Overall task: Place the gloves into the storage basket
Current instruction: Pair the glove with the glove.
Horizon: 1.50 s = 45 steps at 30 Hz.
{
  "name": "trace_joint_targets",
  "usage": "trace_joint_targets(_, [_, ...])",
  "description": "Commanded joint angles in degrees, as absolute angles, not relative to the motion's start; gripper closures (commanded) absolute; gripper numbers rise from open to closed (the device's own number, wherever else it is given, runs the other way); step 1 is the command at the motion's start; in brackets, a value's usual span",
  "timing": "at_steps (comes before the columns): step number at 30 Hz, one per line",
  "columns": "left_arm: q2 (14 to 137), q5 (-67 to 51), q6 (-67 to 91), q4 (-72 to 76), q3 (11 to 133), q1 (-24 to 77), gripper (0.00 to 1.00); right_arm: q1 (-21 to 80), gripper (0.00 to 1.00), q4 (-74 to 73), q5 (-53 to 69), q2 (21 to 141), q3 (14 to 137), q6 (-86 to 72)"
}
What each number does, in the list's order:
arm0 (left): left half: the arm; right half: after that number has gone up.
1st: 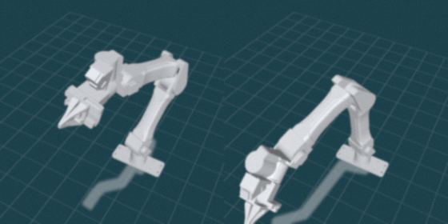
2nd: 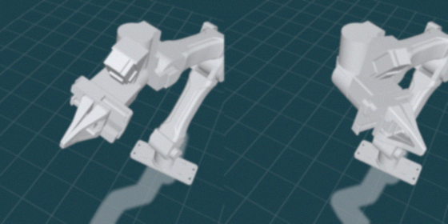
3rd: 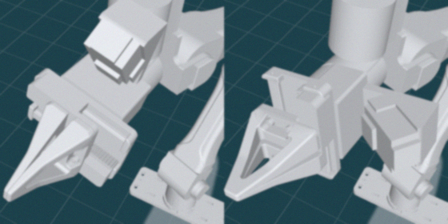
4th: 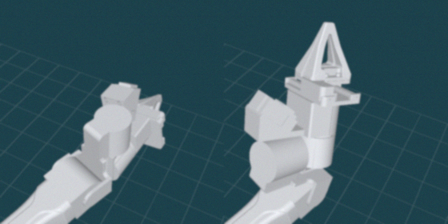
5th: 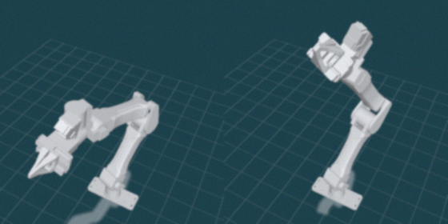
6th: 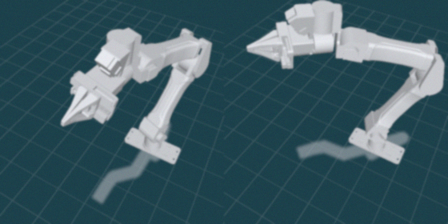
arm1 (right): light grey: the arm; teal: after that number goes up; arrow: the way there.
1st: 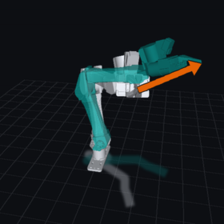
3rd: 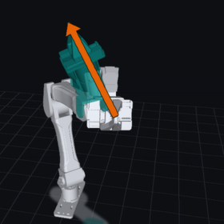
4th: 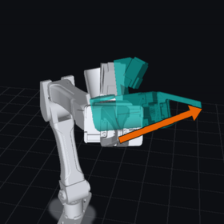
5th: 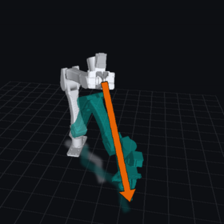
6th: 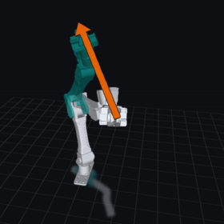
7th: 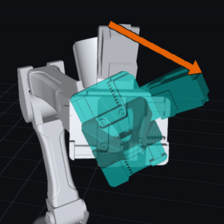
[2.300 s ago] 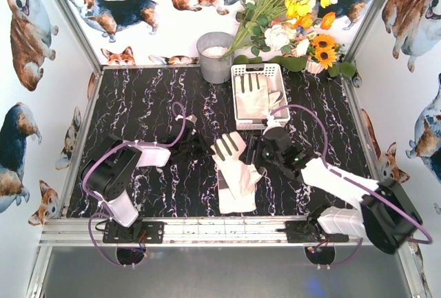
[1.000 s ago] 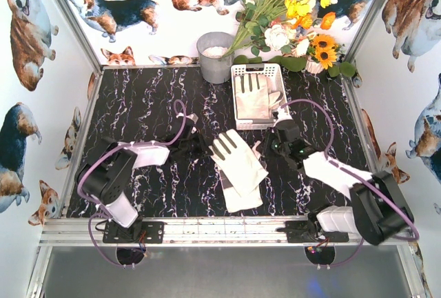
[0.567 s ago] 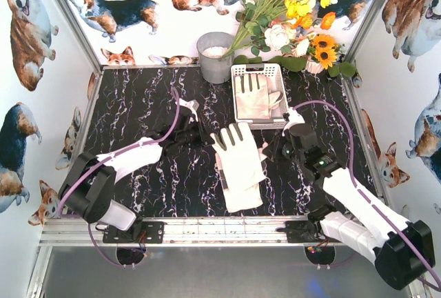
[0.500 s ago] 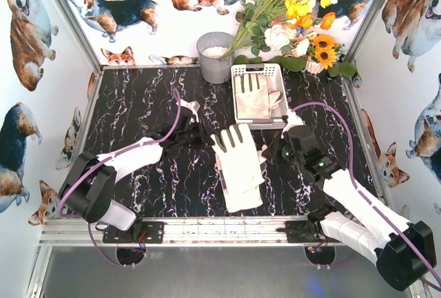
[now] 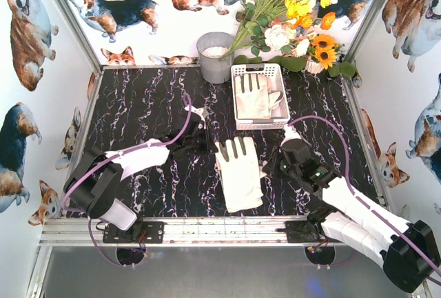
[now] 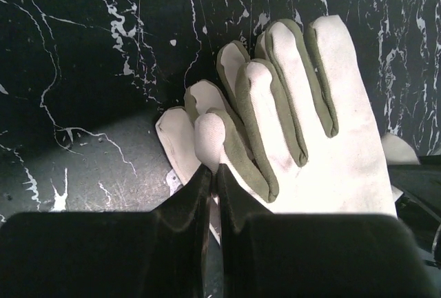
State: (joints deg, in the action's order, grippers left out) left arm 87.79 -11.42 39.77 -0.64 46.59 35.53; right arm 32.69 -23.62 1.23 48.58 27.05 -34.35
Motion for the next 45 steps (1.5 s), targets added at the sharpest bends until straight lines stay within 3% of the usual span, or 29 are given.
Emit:
trace_joint_targets(1, [88.27,-8.77,39.16,1.29,45.66,36.83,1.0,32.88,1.0,-23.64,-2.06,47.19,26.18,-33.22])
trace_joint_targets(13, [88.3,-7.0,40.87,4.74,40.82,37.36,1.0,32.87,1.0,-20.61,-0.91,49.43,24.74,-33.14])
trace_joint_targets(39, [93.43,-5.44,37.6,5.3,42.71,37.31,1.0,32.89,1.0,-16.81,1.12,55.75,24.38,-32.5])
trace_joint_targets(41, [93.28,-5.07,37.45,4.98,42.66,37.34,0.96,32.96,1.0,-16.79,0.97,55.74,24.58,-32.43])
trace_joint_targets(45, [91.6,-3.42,37.27,3.32,42.64,37.33,0.76,32.96,0.74,-19.44,0.56,54.83,26.77,-31.81])
